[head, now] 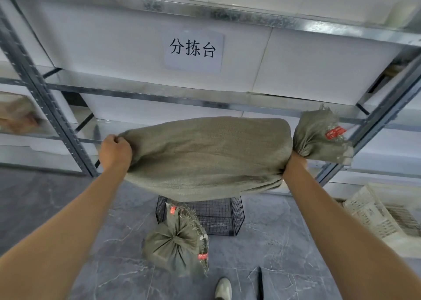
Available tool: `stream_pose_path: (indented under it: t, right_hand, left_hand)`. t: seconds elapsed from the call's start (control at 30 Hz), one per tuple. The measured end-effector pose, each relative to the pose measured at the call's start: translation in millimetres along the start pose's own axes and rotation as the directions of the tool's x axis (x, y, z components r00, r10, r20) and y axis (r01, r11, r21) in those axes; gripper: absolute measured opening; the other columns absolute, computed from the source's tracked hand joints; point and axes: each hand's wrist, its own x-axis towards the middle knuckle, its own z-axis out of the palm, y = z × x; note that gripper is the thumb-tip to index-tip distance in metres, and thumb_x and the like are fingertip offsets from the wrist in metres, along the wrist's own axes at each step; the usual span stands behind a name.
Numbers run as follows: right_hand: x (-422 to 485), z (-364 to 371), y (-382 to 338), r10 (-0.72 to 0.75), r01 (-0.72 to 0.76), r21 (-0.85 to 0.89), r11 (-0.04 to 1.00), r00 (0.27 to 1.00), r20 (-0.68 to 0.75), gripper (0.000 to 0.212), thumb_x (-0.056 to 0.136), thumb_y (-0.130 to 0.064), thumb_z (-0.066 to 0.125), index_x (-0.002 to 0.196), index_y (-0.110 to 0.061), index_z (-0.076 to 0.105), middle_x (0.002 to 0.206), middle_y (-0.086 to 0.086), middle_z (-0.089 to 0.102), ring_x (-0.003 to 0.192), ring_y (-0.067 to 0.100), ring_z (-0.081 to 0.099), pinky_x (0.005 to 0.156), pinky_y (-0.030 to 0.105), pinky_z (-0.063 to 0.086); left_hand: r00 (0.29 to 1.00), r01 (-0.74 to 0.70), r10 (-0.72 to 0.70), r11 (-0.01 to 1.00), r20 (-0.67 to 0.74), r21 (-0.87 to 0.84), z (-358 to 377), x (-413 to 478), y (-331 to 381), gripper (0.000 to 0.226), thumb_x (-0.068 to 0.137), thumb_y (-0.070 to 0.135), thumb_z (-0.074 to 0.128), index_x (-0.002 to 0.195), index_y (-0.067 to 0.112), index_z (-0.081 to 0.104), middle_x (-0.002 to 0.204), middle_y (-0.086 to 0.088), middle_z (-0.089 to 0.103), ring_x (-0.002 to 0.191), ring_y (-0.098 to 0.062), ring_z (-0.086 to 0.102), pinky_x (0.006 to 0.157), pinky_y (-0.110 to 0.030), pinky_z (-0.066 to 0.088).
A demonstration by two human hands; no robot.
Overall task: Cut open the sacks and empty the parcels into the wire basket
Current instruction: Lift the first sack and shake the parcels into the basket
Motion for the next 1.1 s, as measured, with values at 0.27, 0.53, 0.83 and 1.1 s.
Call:
stream_pose_path:
  t: [0.27,0.53,0.83,1.1]
  right_hand:
    - [63,55,-1,0.322,-0.322,-0.034,0.946,0.927,0.193,0.060,0.089,-0.058,0.048,0.124,-0.009,0.053,0.114,0.010,0.060,0.106,0.030,0.057,0.102,0.044,0.041]
    - [156,94,-3,0.553,-0.561,-0.119,0.819,0.718,0.422,0.081,0.065,-0.078,0.057,0.113,-0.013,0.065,0.119,0.015,0.063,0.115,0.040,0.055,0.100,0.062,0.038]
    - [199,134,-2,0.647,-0.658,-0.046,0.752,0.722,0.244,0.045,0.093,-0.050,0.041,0.121,-0.016,0.052,0.107,0.008,0.057,0.098,0.030,0.054,0.078,0.046,0.050]
    - [191,174,1,0.524,-0.542,-0.063,0.838,0.770,0.364,0.020,0.097,0.002,0.038,0.112,0.006,0.049,0.118,0.022,0.053,0.090,0.032,0.058,0.095,0.042,0.043]
  left_hand:
    - [0.991,-0.107,0.112,0.992,-0.075,0.065,35,56,55,0.027,0.098,0.016,0.038,0.105,0.003,0.061,0.099,-0.018,0.062,0.082,-0.024,0.052,0.075,-0.038,0.045]
    - [0.988,-0.098,0.109,0.990,-0.109,0.097,88,101,98,0.027,0.095,0.016,0.040,0.096,0.003,0.063,0.086,-0.015,0.062,0.074,-0.025,0.052,0.066,-0.036,0.044]
    - [0.997,-0.079,0.079,0.997,0.004,-0.016,141,115,138,0.036,0.095,0.013,0.043,0.060,0.013,0.036,0.056,-0.001,0.033,0.050,-0.015,0.028,0.046,-0.025,0.024]
    - [0.966,-0.085,0.110,0.990,0.236,-0.113,196,113,161,0.022,0.093,0.015,0.045,0.083,0.003,0.062,0.068,-0.004,0.053,0.062,-0.018,0.047,0.054,-0.022,0.038]
